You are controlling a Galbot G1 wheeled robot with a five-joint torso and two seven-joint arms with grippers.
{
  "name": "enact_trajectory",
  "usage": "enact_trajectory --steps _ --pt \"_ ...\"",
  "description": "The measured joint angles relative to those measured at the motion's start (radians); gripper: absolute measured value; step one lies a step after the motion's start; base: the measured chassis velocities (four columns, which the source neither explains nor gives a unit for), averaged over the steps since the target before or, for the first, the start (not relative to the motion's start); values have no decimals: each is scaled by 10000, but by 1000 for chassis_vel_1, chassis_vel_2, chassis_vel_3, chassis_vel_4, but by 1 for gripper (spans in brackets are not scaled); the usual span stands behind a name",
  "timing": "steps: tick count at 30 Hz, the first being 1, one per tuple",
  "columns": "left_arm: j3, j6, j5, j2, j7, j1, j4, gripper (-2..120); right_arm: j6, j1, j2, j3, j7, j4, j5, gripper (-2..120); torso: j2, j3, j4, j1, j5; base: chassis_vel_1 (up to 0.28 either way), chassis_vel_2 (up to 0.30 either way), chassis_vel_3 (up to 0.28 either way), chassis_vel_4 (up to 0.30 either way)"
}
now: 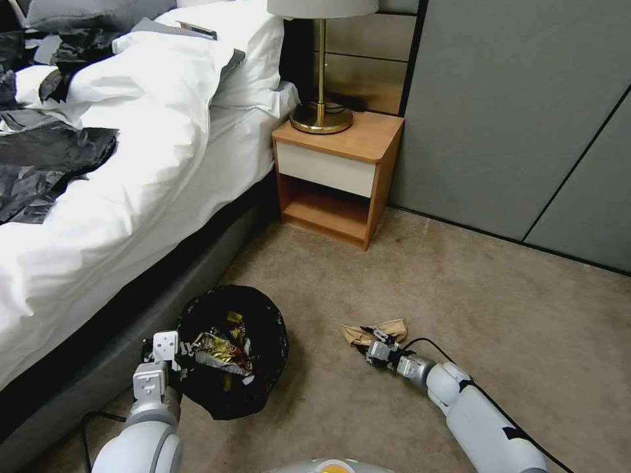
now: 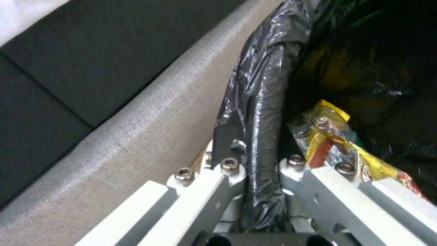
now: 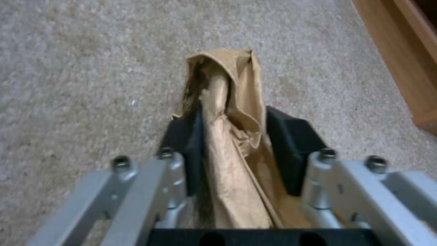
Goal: Pick up the trash bin, then pick up the garbage from the floor and place it into the trash bin.
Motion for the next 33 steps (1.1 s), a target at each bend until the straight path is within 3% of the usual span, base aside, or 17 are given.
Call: enact_trajectory --steps 8,23,29,32,33 --pt "-14 -33 -14 27 0 23 -32 1 -141 -67 -87 11 41 230 319 2 0 0 0 1 0 0 0 0 0" --pt "5 -63 -7 35 0 96 -112 1 -272 -215 -183 60 194 545 867 0 0 1 -2 0 -2 0 0 0 0" --pt "4 -67 -7 54 0 122 -157 1 -795 -642 -429 100 547 2181 2396 0 0 1 -2 1 0 0 0 0 0" --pt "7 -65 -14 86 2 97 -164 1 -1232 -1208 -830 107 819 4897 4048 0 0 1 -3 1 -2 0 0 0 0" --pt "7 -65 -14 86 2 97 -164 1 -1232 -1208 -830 107 819 4897 4048 0 0 1 -3 1 -2 0 0 0 0"
